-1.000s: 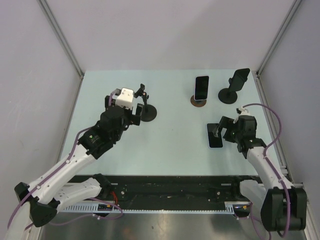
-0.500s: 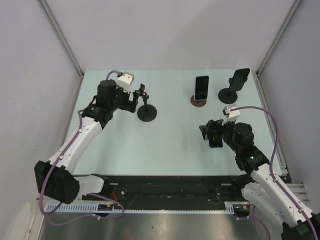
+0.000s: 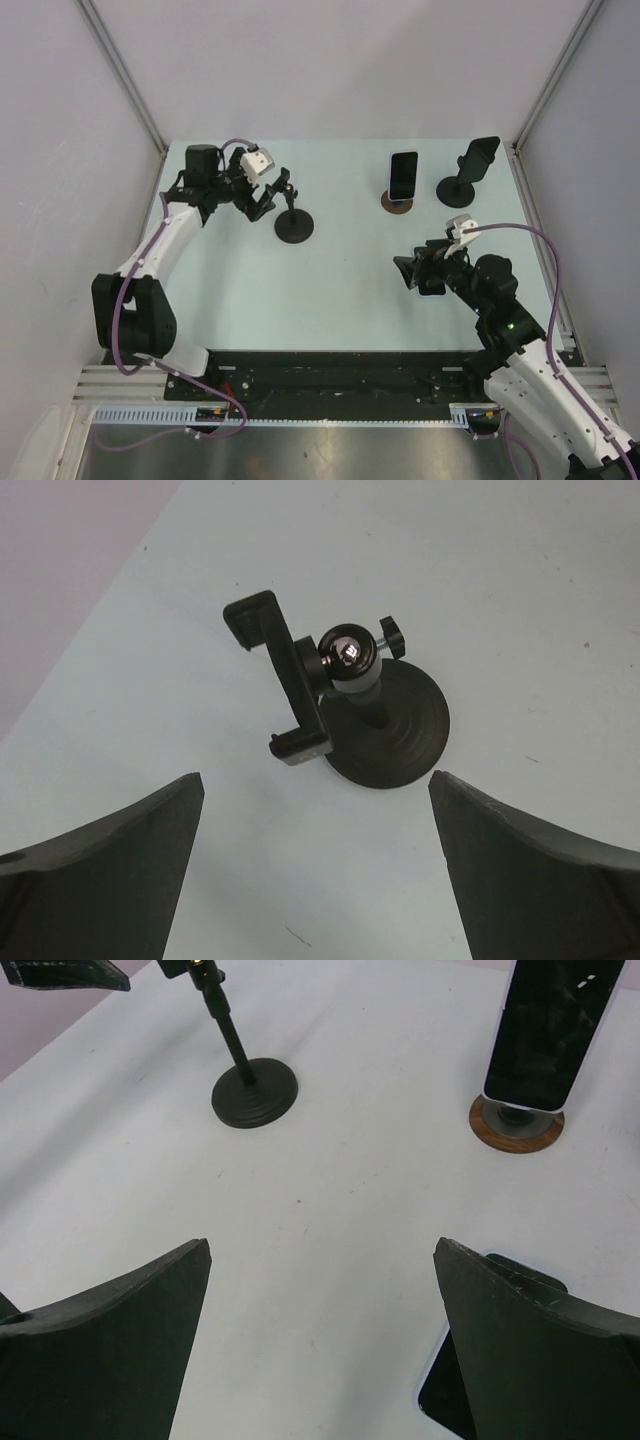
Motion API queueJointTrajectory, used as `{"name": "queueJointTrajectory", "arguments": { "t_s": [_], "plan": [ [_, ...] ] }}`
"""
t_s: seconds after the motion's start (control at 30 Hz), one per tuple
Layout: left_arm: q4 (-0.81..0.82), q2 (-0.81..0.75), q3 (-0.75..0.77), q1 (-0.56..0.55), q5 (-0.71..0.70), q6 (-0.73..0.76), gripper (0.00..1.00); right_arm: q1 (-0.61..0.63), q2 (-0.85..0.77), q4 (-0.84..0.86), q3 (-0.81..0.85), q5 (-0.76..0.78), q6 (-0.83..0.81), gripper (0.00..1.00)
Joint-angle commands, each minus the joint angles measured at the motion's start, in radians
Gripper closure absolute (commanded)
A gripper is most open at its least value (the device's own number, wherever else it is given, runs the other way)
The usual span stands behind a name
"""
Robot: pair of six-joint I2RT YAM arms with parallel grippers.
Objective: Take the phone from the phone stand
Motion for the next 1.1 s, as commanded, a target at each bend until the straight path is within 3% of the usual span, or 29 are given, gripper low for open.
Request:
{"name": "queueJointTrajectory", "arguments": {
  "t_s": [0.0,0.07,0.23,0.57,0.77,1.07],
  "plan": [
    [0.006,0.038,0.079,0.031,0.236,0.191,0.0,0.008,-0.011,0.042,-0.006,-0.045,-0.023,0.01],
    [-0.003,0.08,0.097,0.04,0.268,0.191,0.01,0.008,-0.011,0.048,-0.007,-0.05,-0.023,0.01],
    [-0.018,0.169,0.147,0.052,0.42,0.186,0.18,0.008,0.001,0.063,-0.015,-0.059,-0.026,0.01],
    [-0.03,0.126,0.116,0.052,0.46,0.154,0.4,0.008,0.003,0.065,-0.015,-0.066,-0.028,0.01],
    [-0.034,0.091,0.091,0.052,0.466,0.105,0.47,0.008,0.003,0.063,-0.016,-0.074,-0.026,0.01],
    [-0.04,0.084,0.05,0.041,0.389,0.086,0.48,0.009,-0.008,0.063,-0.022,-0.079,-0.022,0.01]
  ]
}}
